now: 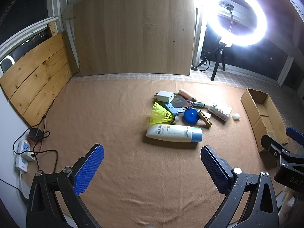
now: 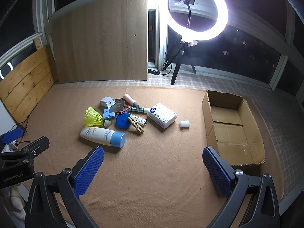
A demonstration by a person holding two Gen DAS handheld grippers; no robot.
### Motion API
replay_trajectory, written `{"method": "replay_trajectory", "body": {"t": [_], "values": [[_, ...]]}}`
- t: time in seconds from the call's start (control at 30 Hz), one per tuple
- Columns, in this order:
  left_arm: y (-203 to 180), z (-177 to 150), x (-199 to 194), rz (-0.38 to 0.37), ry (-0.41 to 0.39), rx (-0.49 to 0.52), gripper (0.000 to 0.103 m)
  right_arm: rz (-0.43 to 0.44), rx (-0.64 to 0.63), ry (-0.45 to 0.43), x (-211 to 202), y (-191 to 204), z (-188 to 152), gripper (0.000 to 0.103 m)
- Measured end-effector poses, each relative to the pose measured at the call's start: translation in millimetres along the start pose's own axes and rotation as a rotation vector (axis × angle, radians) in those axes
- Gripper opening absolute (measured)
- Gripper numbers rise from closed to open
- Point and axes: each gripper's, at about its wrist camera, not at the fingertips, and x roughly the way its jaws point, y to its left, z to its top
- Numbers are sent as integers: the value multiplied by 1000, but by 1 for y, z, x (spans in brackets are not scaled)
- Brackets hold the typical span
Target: Organize objects
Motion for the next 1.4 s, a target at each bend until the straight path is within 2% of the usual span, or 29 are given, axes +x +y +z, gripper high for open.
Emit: {"method": "replay_trajectory", "body": {"t": [1.4], "values": [[-4, -4, 6, -4, 9, 6, 103, 14, 19, 26, 4, 0, -1, 103]]}}
